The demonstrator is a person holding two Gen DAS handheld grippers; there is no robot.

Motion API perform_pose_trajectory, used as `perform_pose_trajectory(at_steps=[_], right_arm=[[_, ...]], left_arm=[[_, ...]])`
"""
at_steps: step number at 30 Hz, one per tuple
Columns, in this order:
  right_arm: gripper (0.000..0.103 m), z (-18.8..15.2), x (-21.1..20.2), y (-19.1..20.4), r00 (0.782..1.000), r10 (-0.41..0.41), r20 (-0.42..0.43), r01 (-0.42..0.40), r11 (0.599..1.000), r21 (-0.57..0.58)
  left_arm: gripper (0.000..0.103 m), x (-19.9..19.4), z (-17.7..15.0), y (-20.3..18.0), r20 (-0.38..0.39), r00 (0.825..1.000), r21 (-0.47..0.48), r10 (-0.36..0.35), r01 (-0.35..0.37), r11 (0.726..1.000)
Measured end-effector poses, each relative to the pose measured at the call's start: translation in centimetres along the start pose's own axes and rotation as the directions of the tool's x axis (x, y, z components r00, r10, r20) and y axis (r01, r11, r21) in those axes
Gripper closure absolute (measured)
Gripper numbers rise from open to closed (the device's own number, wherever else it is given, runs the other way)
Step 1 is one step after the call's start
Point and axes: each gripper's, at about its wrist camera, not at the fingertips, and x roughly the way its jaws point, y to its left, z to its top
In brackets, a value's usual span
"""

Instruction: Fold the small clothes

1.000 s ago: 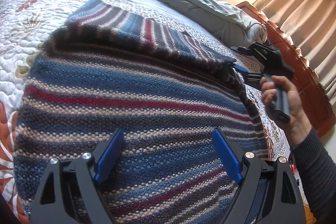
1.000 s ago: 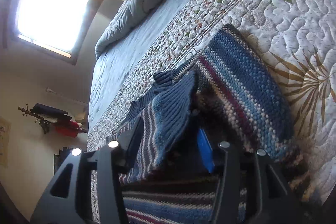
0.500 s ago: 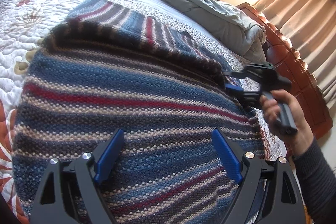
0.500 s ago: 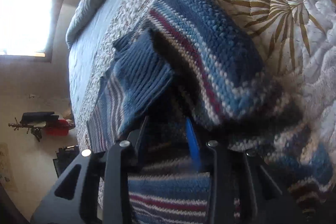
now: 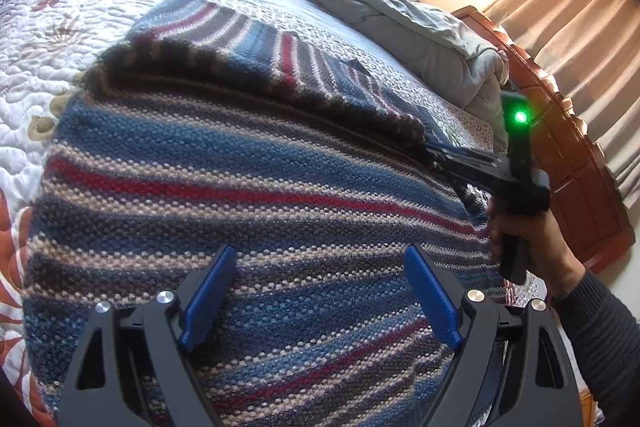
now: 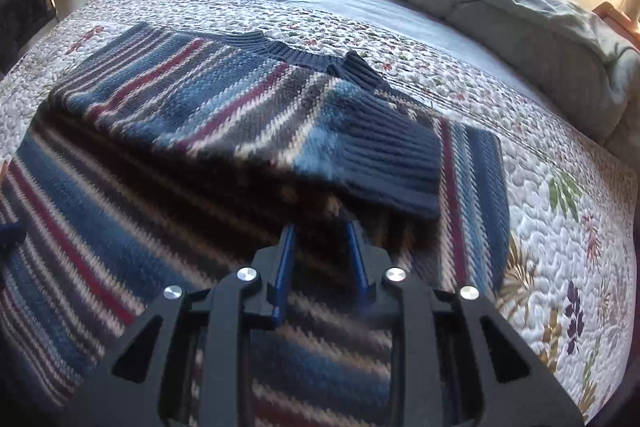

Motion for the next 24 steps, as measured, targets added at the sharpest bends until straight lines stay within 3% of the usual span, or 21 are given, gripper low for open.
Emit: perform_pose_trajectory(at_steps=[3,5,9,15,21,24], right_arm=[[0.072,0.7,0.4,0.4,1.000,0.013,0.005,-0.013,1.000,-0.011],[0.086,0.4,0.6,0.9,0.997,0.075,-0.035,-0.076,0.997,-0.011],[0.090,-1.1,-0.2,1.0,0.976,0.194,-0.098,-0.197,0.980,-0.020],[0.071,0.1,-2.6,-1.9,0.959,0.277,0.055,-0.282,0.939,0.196],[0.066,1.6,-0.2,-2.4,0.944,0.322,0.067,-0.325,0.882,0.340],[0.065,0.9,1.5,-1.4,0.943,0.333,0.000,-0.314,0.889,0.334]], left_arm=[[0.017,0.1,-0.1,-0.1,-0.002,1.000,0.006,0.004,-0.004,1.000],[0.017,0.1,-0.1,-0.1,-0.002,1.000,0.005,0.003,-0.003,1.000],[0.016,0.0,-0.1,-0.1,-0.002,1.000,-0.001,-0.001,0.001,1.000],[0.016,0.0,-0.1,-0.1,-0.001,1.000,0.000,0.001,-0.001,1.000],[0.016,0.0,-0.1,-0.1,-0.001,1.000,0.000,0.002,-0.002,1.000],[0.016,0.1,-0.1,-0.1,-0.002,1.000,0.002,0.003,-0.003,1.000]])
